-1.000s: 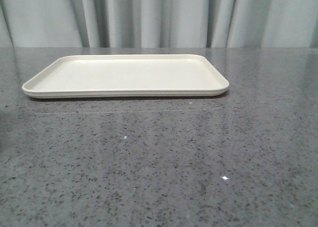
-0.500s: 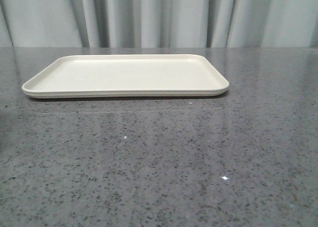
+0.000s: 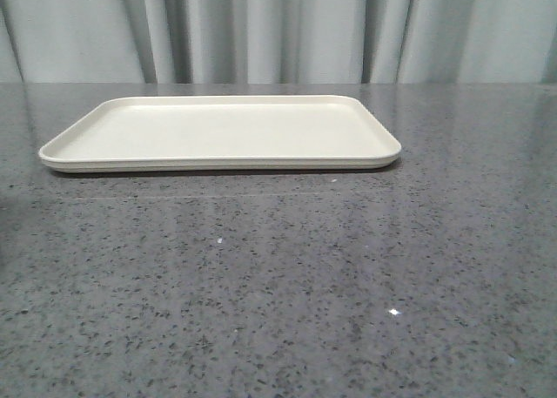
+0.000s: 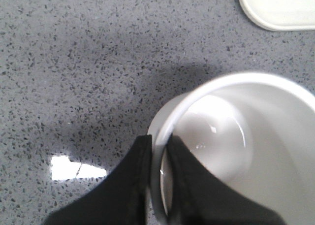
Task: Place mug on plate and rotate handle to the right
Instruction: 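Lift the mug with the left gripper and carry it over the tray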
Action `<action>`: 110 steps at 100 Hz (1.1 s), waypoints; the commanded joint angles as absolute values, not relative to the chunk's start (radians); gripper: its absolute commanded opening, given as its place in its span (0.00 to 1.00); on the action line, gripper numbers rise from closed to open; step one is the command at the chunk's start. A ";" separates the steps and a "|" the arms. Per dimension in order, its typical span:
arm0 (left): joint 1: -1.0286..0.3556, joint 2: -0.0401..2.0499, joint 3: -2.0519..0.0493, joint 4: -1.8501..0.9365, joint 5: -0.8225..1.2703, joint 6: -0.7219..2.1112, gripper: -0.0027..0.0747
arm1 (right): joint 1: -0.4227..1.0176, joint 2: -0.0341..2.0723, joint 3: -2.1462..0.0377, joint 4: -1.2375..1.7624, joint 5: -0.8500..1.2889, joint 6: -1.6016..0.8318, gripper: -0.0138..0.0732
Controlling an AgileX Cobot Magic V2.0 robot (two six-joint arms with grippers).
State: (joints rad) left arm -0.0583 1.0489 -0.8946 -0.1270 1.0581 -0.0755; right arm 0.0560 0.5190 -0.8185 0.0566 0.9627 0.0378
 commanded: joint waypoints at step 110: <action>-0.395 1.432 -1.511 -0.318 0.975 -0.085 0.01 | 0.058 0.533 -0.851 0.055 0.887 0.035 0.77</action>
